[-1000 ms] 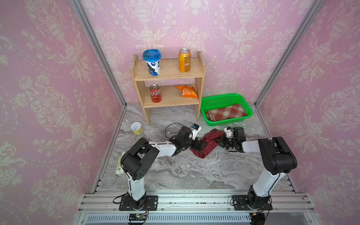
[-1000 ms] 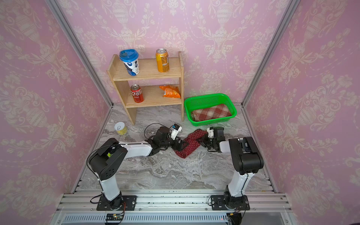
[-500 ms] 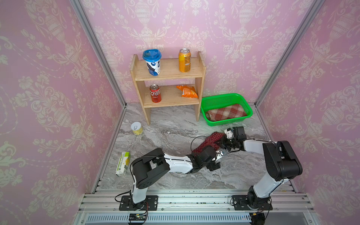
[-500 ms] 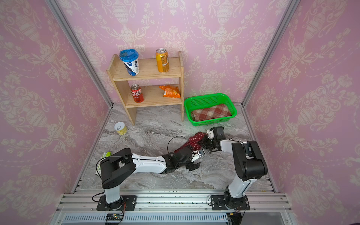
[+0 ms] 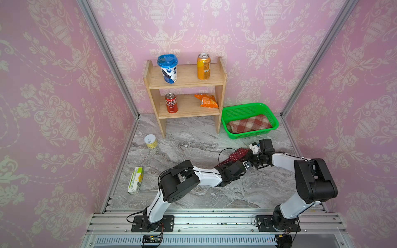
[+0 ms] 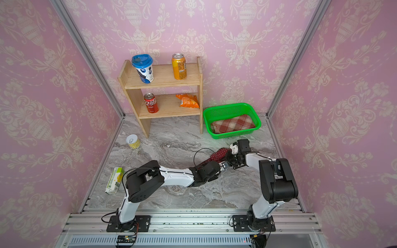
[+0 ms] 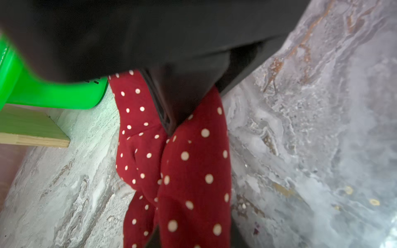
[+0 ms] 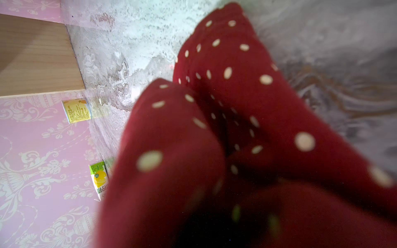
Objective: Roll up the skirts
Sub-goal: Roll the skirt at the center of the board.
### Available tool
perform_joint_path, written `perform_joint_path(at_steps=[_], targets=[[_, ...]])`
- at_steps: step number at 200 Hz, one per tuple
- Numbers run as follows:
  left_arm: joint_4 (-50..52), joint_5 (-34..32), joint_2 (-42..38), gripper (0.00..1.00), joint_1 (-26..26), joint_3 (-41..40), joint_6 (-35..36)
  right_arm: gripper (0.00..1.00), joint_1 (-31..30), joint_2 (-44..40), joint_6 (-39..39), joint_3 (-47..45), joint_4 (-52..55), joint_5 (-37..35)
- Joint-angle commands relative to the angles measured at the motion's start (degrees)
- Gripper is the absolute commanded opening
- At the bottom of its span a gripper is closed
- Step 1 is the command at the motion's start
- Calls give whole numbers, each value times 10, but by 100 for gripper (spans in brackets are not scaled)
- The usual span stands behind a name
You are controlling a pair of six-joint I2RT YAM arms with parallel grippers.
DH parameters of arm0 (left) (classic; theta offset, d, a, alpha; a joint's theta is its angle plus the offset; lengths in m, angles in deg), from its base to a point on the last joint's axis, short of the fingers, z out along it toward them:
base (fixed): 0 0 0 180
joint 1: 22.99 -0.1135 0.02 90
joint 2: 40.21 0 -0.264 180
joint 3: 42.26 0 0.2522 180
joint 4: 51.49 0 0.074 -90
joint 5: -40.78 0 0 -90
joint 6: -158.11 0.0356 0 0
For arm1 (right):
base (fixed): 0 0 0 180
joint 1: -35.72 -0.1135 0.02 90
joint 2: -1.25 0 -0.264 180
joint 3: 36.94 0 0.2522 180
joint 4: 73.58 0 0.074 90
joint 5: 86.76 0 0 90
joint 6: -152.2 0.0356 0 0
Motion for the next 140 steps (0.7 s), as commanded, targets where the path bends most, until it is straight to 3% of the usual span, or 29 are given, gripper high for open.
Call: perform_joint_path(at_steps=[1, 9, 18, 33, 74, 140], targets=[[71, 36, 13, 10, -31, 0, -57, 40, 4, -26, -28, -5, 55, 21], [65, 62, 5, 8, -40, -7, -75, 60, 9, -35, -22, -11, 47, 21], [53, 100, -9, 8, -52, -15, -96, 75, 14, -46, -10, -20, 33, 21], [29, 174, -28, 8, -75, -30, -140, 87, 20, -64, 11, -36, 12, 27], [-34, 363, -48, 10, -125, -41, -235, 94, 22, -96, 59, -90, -52, 46], [-180, 484, 2, 10, -140, -47, -362, 98, 21, -74, 131, -161, -180, 58]])
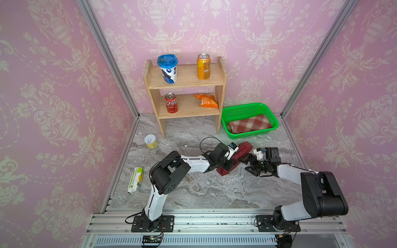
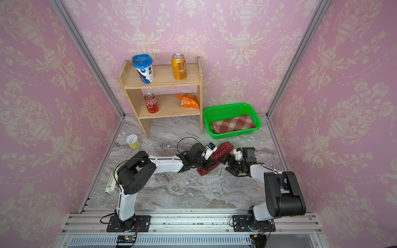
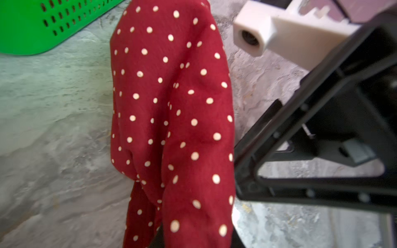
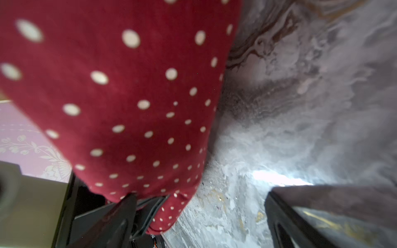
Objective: Roll up the skirts
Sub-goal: Roll the skirt at the center of the board, then pick up the skirt from the center of the board.
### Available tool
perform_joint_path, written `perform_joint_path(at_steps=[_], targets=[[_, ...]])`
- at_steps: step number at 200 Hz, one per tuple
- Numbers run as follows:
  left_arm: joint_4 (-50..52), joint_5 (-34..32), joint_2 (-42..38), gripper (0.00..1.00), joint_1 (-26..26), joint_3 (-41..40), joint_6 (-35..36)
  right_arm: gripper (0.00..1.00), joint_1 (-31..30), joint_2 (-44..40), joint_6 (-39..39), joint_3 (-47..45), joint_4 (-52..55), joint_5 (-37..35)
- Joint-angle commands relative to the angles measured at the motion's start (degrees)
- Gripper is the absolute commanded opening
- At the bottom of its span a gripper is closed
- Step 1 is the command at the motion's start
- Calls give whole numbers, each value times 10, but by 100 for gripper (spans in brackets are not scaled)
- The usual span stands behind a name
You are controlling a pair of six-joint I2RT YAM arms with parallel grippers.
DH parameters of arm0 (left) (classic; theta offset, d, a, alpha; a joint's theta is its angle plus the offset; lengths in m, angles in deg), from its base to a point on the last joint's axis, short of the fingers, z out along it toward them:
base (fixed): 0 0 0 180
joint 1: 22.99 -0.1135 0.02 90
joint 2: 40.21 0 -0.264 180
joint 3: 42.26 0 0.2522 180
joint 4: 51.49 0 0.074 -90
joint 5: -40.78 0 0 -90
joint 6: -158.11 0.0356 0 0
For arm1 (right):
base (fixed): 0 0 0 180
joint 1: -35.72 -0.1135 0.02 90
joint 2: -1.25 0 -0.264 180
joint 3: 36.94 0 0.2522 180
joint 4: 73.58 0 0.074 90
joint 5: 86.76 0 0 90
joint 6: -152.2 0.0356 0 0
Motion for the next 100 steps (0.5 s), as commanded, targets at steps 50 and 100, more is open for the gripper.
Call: perform_joint_path(at_steps=[50, 100], targets=[[-185, 100, 41, 11, -1, -50, -137, 96, 0, 79, 94, -26, -147, -7], [-369, 149, 101, 11, -14, -55, -288, 86, -6, 149, 159, -48, -272, -26]])
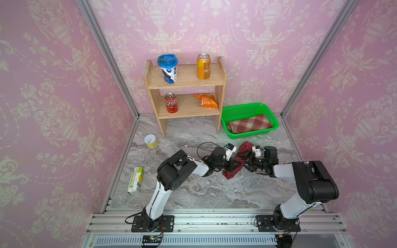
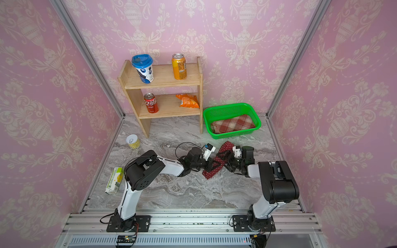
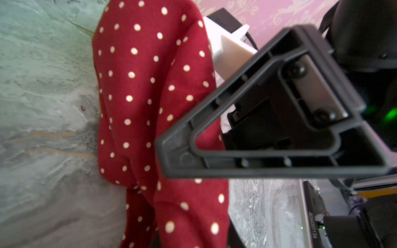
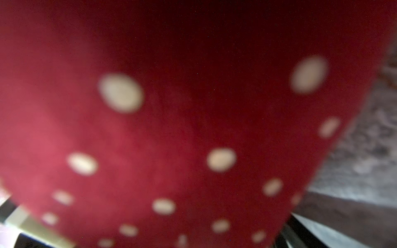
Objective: Roll up the skirts
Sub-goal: Pick up the skirt from the center of the board.
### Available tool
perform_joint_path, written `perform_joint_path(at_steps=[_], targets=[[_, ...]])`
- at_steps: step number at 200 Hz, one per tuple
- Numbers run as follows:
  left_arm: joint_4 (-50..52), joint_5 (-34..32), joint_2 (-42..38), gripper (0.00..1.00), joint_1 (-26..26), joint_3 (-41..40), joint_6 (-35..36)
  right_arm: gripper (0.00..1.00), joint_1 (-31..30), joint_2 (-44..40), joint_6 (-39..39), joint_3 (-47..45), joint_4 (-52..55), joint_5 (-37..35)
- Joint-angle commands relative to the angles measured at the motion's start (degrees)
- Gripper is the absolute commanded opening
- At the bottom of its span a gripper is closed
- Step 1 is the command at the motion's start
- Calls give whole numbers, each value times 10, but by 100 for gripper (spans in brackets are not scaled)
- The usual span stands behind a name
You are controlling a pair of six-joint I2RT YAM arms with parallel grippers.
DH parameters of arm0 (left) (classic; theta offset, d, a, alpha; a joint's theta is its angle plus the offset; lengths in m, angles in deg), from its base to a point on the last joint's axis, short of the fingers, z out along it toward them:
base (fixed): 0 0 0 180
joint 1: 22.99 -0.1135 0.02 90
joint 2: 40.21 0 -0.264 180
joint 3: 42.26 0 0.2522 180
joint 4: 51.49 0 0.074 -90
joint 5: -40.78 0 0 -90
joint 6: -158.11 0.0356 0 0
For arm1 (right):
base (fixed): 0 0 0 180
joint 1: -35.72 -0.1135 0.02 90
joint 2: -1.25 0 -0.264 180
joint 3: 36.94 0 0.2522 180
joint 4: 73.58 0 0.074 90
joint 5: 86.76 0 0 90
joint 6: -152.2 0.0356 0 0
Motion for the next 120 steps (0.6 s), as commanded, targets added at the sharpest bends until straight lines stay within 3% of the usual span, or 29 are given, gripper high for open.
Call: perform_joint_path(at_steps=[1, 52, 92, 102, 120], targets=[[-106, 46, 28, 11, -5, -2, -90, 86, -6, 40, 38, -30, -16, -57], [-217, 44, 60, 11, -13, -1, -181, 79, -13, 27, 31, -19, 3, -72], [-246, 32, 80, 10, -13, 16, -215, 76, -19, 26, 29, -17, 8, -78], [-263, 30, 85, 10, -13, 18, -229, 72, -19, 29, 29, -15, 6, -79], [-290, 22, 96, 10, -13, 19, -250, 55, -22, 39, 35, -10, -5, -75]])
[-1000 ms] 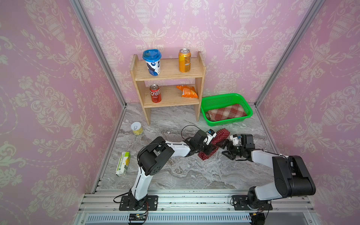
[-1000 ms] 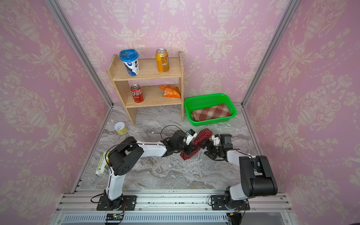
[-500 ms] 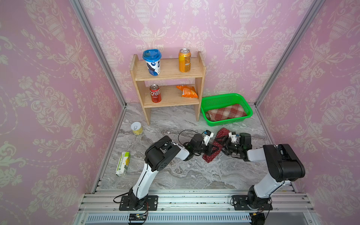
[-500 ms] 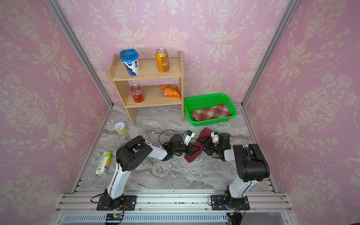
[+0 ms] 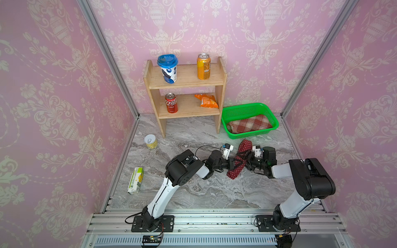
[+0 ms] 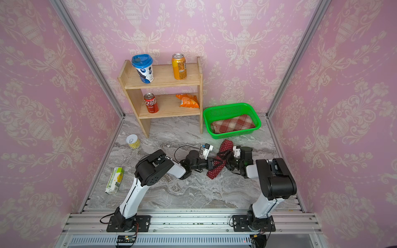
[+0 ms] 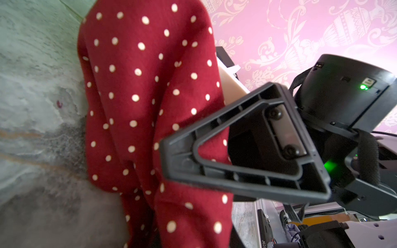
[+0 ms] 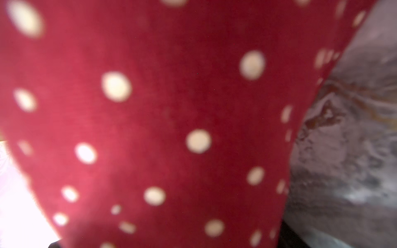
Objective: Roll up the skirts
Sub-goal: Pick up the skirt from the center of the board.
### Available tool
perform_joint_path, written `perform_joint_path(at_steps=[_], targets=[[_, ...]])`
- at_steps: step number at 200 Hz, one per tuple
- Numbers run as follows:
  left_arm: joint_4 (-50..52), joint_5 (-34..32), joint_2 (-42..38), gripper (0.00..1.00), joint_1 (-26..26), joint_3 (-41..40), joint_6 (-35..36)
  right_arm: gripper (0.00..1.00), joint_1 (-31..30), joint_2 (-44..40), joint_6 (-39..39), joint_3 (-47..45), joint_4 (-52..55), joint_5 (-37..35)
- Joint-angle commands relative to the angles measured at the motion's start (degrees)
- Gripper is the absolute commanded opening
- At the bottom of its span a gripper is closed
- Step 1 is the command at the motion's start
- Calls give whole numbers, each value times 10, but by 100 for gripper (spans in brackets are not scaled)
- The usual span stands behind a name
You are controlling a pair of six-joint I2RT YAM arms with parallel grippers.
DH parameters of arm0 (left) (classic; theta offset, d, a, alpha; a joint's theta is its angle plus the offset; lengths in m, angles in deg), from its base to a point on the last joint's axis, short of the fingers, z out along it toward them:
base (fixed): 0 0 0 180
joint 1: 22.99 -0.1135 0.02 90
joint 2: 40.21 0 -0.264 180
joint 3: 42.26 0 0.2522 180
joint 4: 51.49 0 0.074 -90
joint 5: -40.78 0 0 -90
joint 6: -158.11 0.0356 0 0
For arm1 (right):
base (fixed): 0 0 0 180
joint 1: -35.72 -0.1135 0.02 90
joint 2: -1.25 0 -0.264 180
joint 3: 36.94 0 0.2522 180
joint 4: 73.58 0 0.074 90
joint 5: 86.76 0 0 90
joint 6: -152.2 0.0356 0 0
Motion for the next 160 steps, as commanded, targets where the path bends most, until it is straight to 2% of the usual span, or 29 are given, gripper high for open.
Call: perform_joint_path(at_steps=[1, 14, 28, 38, 44, 55, 65, 67, 89, 112, 134, 160], targets=[[-86, -7, 14, 10, -6, 16, -49, 55, -7, 26, 3, -2, 39, -25], [-100, -14, 18, 11, -5, 17, -59, 47, -11, 33, 11, 1, 30, -22], [-117, -17, 23, 13, -4, 21, -70, 33, -16, 35, 12, 6, 29, -24], [-120, -17, 22, 23, -4, 23, -73, 24, -17, 33, 13, 8, 31, -22], [-115, -15, 17, 35, -5, 23, -68, 17, -17, 31, 12, 11, 37, -23], [-93, -10, -6, 65, -5, 16, -48, 6, -16, 19, 6, 18, 58, -23], [-60, -11, -41, 96, -9, 0, -12, 1, -15, 1, -6, 29, 93, -24], [-52, -12, -48, 98, -10, -4, -4, 0, -14, -3, -9, 31, 102, -25], [37, -59, -162, 99, -20, -67, 100, 0, -3, -59, -36, 67, 197, -29], [140, -178, -308, 99, -20, -143, 228, 0, 10, -112, -45, 125, 280, -34], [183, -282, -423, 99, -17, -201, 296, 0, 17, -137, -41, 208, 343, -49], [246, -365, -530, 99, 12, -245, 363, 0, 32, -106, -3, 309, 358, -64]])
